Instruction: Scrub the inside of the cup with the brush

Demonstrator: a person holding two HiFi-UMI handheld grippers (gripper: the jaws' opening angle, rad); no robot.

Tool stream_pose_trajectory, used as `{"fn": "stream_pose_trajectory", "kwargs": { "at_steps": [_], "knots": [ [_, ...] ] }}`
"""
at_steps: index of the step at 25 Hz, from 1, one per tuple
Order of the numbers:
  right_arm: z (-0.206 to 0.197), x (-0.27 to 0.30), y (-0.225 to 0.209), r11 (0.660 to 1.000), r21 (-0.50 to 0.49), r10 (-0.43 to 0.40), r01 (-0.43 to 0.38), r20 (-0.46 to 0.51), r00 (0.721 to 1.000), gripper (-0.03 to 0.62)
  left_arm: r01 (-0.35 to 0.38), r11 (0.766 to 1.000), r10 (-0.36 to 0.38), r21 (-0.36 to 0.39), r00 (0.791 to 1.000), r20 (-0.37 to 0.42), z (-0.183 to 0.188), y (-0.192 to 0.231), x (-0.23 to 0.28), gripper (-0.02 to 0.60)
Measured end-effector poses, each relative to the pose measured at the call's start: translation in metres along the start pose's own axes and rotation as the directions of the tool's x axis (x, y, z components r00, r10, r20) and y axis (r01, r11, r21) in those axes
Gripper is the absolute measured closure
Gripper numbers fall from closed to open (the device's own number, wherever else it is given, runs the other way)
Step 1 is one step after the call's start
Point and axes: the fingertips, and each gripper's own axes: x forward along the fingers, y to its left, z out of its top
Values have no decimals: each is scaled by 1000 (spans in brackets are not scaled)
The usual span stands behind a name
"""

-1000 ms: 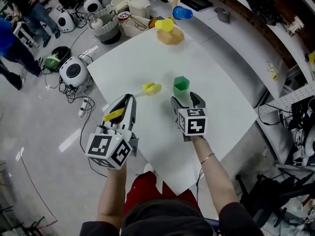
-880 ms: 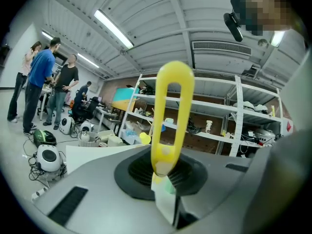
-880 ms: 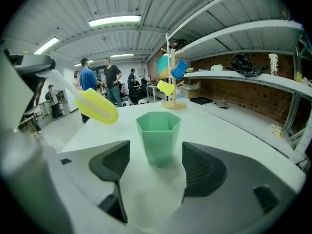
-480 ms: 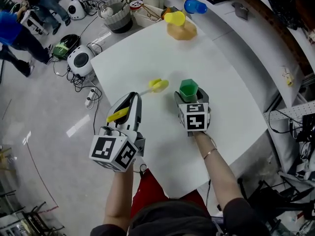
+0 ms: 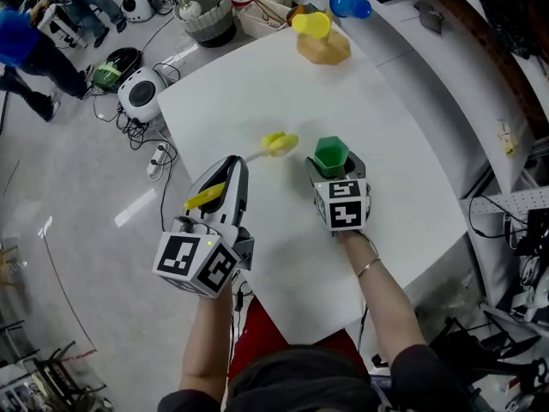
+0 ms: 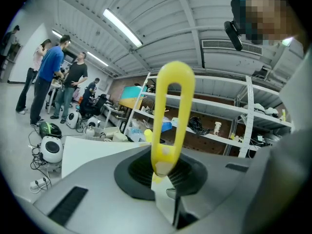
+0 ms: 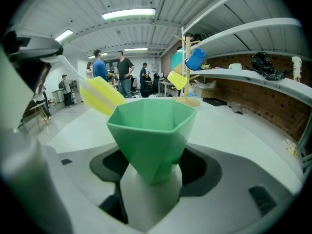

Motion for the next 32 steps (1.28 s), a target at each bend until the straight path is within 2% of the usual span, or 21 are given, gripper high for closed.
{"fn": "stream_pose_trajectory", "kwargs": {
  "at_steps": [7,22,26,32],
  "knots": [
    [13,-27,5,991,-125,-50,54,31,998,279,51,999,-51,8,998,28,18,-7,-16,543],
    [46,-110,38,956,-223,-166,192,132,977,279,153,988,-153,10,982,110,61,-23,-92,543],
    [52,-131,46,938,-248,-204,243,170,964,279,173,985,-175,24,977,123,70,-30,-119,543],
    [41,-146,53,899,-324,-265,295,135,955,279,247,969,-249,29,959,134,85,-50,-152,543]
  ]
}}
